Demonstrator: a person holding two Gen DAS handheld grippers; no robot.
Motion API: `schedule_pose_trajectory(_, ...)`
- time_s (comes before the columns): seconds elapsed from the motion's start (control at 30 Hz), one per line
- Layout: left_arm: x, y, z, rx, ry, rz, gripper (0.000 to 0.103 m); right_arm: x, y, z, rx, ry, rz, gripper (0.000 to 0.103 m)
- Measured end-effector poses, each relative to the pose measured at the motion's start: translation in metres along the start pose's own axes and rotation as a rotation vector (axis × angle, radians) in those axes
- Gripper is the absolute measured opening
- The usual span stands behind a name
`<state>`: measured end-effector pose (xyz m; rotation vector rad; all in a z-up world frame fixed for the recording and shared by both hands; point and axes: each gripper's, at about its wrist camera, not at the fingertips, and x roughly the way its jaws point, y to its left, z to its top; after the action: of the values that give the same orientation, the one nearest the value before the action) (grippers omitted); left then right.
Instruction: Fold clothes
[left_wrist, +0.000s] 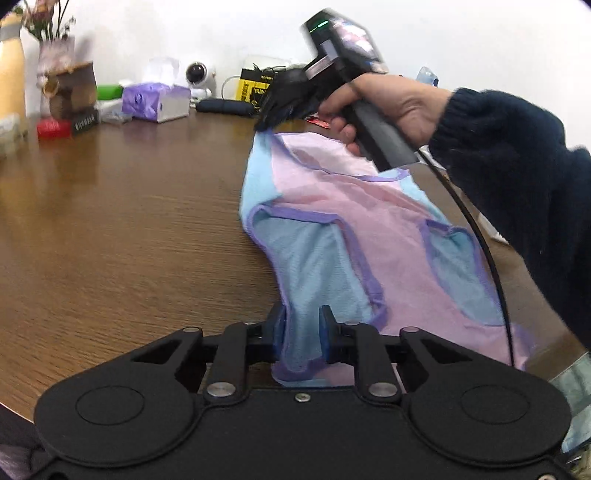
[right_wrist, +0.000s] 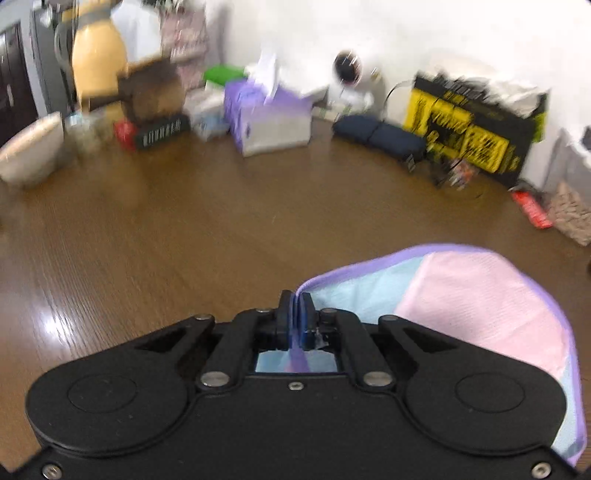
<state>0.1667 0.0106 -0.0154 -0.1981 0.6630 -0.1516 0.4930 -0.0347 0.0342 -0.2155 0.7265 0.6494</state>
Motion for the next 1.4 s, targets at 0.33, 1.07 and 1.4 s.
schedule_pose_trajectory(0.33, -0.002, -0.058, 0.006, 0.039, -0.002, -0.228, 0.022, -0.041, -0.1, -0.046, 0.162, 0.006, -0.085, 0.007)
schedule_pose_trajectory(1.07, 0.014, -0.027, 0.006, 0.083, 0.05, -0.103, 0.012, 0.081, -0.124, 0.019, 0.144, 0.139, 0.056, 0.004)
schedule_pose_trajectory(1.4, 0.01, -0.032, 0.014, 0.123, 0.052, -0.093, 0.045, 0.09, -0.137, 0.019, 0.234, 0.047, -0.02, 0.026)
